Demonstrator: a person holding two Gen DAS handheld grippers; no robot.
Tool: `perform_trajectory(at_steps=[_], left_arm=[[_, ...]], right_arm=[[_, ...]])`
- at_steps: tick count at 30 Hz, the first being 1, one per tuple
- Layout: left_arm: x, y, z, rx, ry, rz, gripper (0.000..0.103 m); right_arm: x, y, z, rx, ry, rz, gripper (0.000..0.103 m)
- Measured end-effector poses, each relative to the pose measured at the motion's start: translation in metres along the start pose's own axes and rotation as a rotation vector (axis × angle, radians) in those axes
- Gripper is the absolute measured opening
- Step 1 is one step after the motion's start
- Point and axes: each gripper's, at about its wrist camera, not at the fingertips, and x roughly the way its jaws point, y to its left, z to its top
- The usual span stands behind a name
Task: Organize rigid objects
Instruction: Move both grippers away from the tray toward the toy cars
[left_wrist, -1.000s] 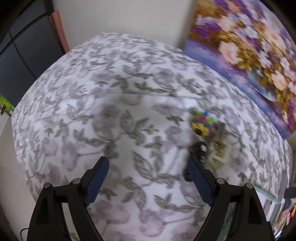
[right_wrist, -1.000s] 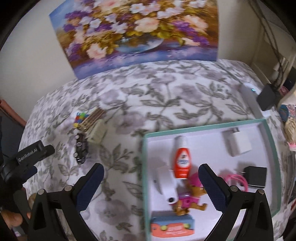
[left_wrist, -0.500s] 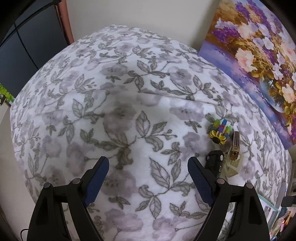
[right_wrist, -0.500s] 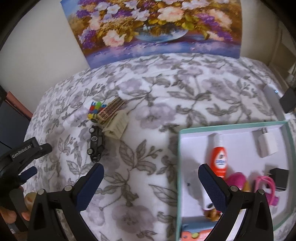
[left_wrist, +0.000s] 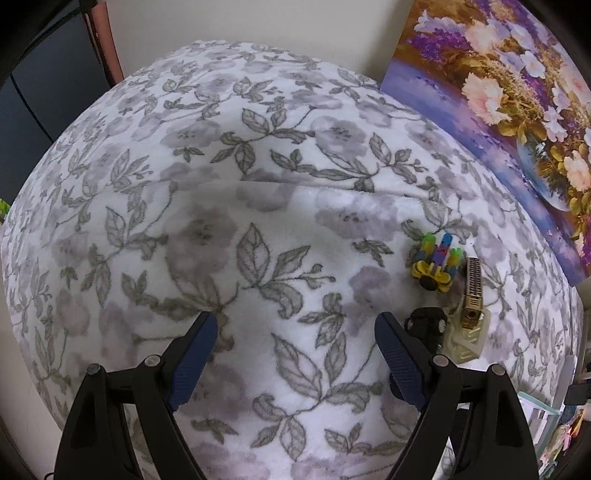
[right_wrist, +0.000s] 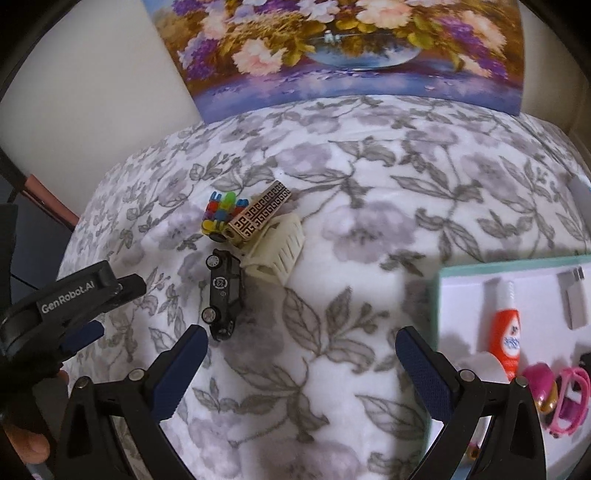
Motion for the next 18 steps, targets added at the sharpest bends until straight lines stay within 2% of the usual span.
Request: perform_trajectory(at_steps=[14,18], left_arm=[[0.028,0.022,0.014,-0.049,0.031,0.042,0.087],[0.03,0.03,0.013,-0.072,0.031,0.058,0.087]], right_arm=[[0.036,0.031,0.017,-0.051,0.0,-0.002,0.103],[0.042,0.039,0.018,-0.067,-0.005,0.013,0.091]])
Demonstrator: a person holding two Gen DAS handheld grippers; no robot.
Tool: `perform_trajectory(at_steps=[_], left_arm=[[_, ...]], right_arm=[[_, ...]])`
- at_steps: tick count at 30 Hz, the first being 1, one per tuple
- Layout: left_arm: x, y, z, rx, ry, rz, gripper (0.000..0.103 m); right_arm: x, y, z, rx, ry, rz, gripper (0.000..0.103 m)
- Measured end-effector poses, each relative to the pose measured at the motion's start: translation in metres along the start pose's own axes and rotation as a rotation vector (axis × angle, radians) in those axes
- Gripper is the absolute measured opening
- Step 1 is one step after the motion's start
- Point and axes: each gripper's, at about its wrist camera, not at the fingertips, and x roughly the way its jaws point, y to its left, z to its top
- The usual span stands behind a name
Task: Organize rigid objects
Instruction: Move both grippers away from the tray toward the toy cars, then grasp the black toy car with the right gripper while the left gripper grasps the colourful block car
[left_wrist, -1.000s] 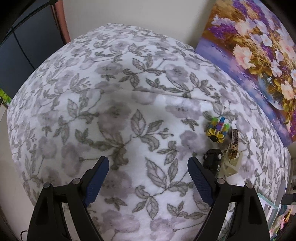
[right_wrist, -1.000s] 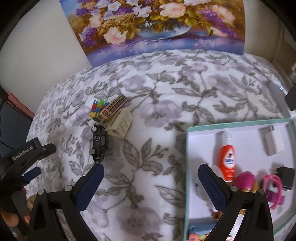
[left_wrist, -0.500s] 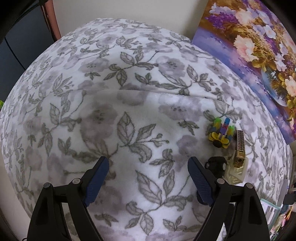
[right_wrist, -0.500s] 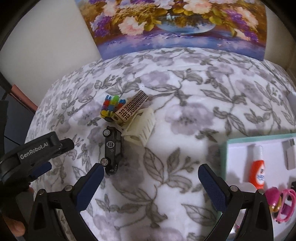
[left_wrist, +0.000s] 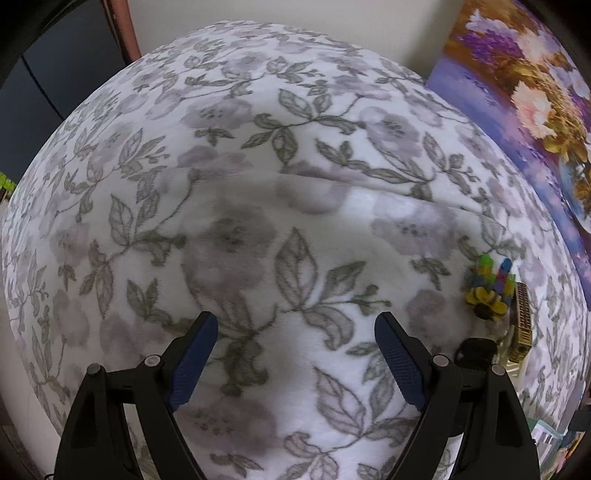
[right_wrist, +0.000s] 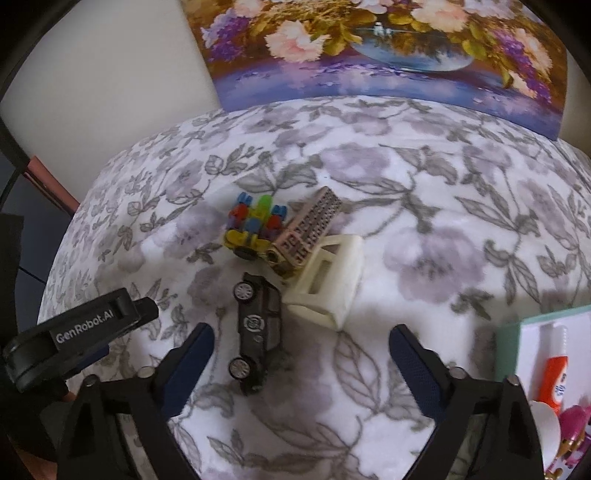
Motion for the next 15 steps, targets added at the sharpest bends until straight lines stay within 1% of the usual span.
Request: perform_trajectory(at_steps=[1,2,3,8,10,12,14,15], left_arm=[[0.001,0.002,0.001,-0.004,-0.001,0.001,0.087],[0.0,0.004,0.001,-0.009,-0.001,0.002,0.087],[0.0,0.005,0.001,-0.013,-0.001,0.001,0.087],[0.002,0.006,0.001,-0.009,0.004,0.005,0.087],[0.004,0.004,0.0,-0.002,0.009,0.001,0.087],[0.004,0.001,0.0,0.004,0.01,0.003,0.087],[0.003,0.0,-0.001,0.01,0.008,0.005,0.087],[0.003,-0.001,-0.001,0.011,0.006,0.007,0.087]], right_arm=[[0.001,0.002,0.0,-0.004,-0.001,0.004,0.085],[0.004,0.005,0.0,-0.01,-0.001,0.011,0.082],[0.005,0.006,0.0,-0.014,0.002,0.016,0.076],[0.01,0.012,-0.002,-0.032,0.001,0.002,0.066],[0.012,0.012,-0.002,-0.032,0.004,-0.002,0.059],[0.013,0.013,-0.003,-0.041,0.005,-0.001,0.058],[0.013,0.014,-0.003,-0.047,0.007,0.006,0.054],[0.012,0.015,-0.003,-0.046,0.011,0.017,0.048]])
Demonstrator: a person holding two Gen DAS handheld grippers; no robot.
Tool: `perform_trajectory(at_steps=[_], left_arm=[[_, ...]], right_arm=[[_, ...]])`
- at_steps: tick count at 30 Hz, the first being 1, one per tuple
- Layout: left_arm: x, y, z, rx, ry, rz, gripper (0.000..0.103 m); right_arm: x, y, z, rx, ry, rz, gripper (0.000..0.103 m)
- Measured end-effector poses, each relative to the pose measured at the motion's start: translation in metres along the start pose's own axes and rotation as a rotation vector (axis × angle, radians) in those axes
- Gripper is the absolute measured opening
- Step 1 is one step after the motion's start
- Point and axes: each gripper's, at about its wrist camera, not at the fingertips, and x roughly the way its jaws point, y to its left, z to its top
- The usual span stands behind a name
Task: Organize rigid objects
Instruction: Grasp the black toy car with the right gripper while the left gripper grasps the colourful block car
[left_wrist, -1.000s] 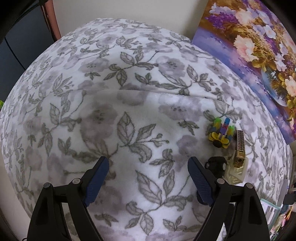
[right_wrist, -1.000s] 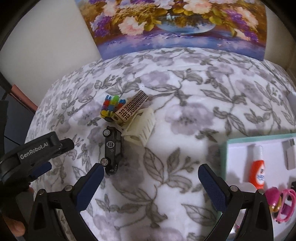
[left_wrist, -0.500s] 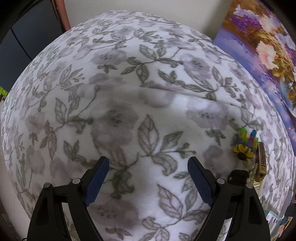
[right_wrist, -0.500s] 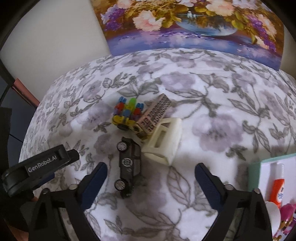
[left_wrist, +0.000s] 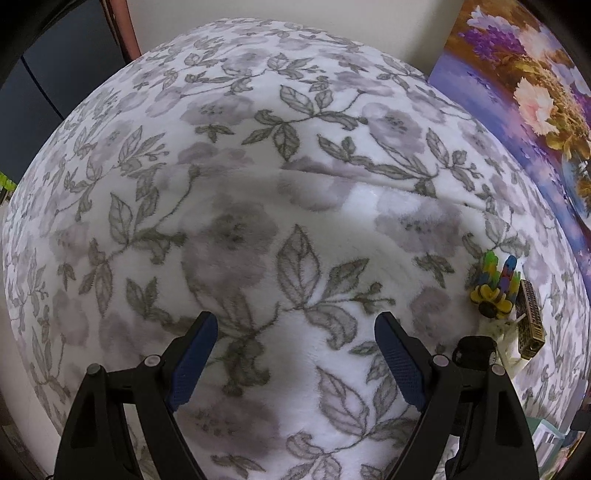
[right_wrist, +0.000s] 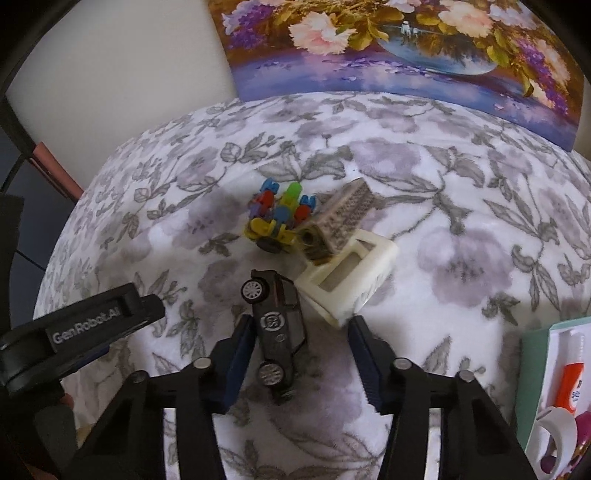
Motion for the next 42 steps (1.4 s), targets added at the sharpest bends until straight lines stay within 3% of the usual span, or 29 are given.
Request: perform_trajectory(at_steps=[1,7,25,37,42], left_arm=[[-0.001,0.0,0.0,0.0,-0.003,0.001,0.087],[-0.008,-0.006,-0.001,0.016,-0.015,0.0,0.087],[-0.02,-0.032,-0.003,0.073,-0.044,-0.067,0.087],[-0.032,-0.067,-0.009,0.096,-0.092,-0.243,0.087],[-0.025,-0.083,-0.008,0.112,-0.106,-0.298,0.081]], right_arm=[[0.0,0.0,0.0,0.0,0.005,0.009,0.042],[-0.002,0.002,-0.001,-0.006,0.026,0.033,0.032],[-0.039,-0.039,0.008,0.106,-0.015,0.099,0.031],[-0.062,-0.09,0.02,0.215,-0.078,0.076,0.03],[-0.061,-0.107,0.022,0.254,-0.081,0.079,0.03]])
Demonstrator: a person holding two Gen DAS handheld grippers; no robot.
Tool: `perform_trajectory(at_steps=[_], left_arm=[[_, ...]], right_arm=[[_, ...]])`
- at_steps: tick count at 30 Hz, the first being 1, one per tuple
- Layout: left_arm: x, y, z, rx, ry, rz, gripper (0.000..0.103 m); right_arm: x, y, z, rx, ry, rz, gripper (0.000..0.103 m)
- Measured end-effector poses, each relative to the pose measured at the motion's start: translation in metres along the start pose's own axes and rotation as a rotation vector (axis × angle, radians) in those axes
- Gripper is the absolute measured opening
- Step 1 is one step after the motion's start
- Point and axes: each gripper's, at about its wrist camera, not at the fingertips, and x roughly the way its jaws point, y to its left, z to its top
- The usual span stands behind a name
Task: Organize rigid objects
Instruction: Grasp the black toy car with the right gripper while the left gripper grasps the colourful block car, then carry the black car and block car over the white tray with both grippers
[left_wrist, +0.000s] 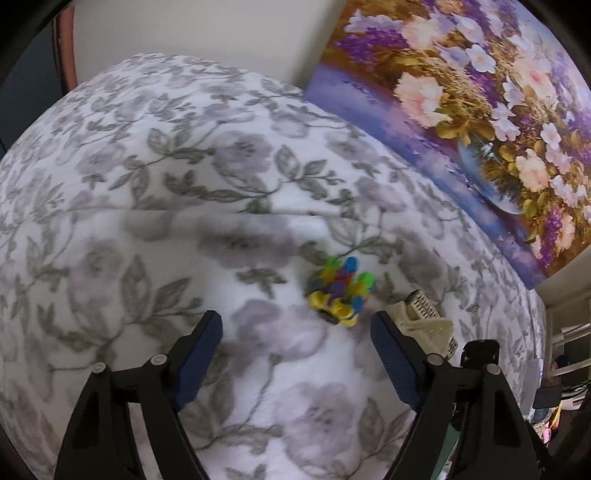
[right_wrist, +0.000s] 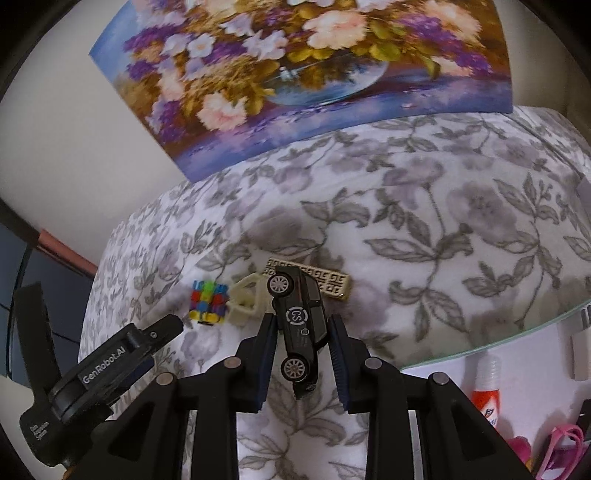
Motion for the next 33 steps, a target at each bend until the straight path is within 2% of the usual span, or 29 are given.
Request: perform_trajectory(at_steps=[3,7,11,12,13,14,18,23,33], left_arm=[[0.011,-0.005,0.003,0.004,-0.005,-0.02,0.08],[0.025,-0.011,0.005,-0.002,0.007,-0.044,0.062],[0.032,-0.012,0.008,-0.027,-0.001,-0.086,0.056],[0.034,-0.014,0.008,-0.028,0.001,-0.095,0.053],[0.035,-0.014,0.008,-0.026,0.0,-0.102,0.045],[0.037,-0.015,0.008,-0.023,-0.003,-0.112,0.042],[0.033,-0.018,0.004,0.007,-0.031,-0.097,0.041],[0.026,-0.017,-0.001,0.019,-0.029,-0.053,0.041],[-0.011,-0.015,-0.006,-0.035,-0.035,-0.013,0.041]], right_arm=[[0.0,-0.006,0.002,0.01,-0.003,0.001,0.03],[0.004,-0.011,0.004,0.016,0.0,-0.001,0.03],[0.012,-0.016,0.004,0.026,0.017,-0.001,0.03],[0.015,-0.017,0.004,0.026,0.021,-0.003,0.03],[0.017,-0.018,0.004,0.027,0.025,-0.004,0.03],[0.018,-0.019,0.004,0.028,0.029,-0.004,0.03],[0.023,-0.02,0.002,0.029,0.043,-0.01,0.03],[0.023,-0.018,-0.001,0.021,0.054,-0.02,0.03],[0.003,-0.009,-0.007,-0.014,0.062,-0.035,0.03]])
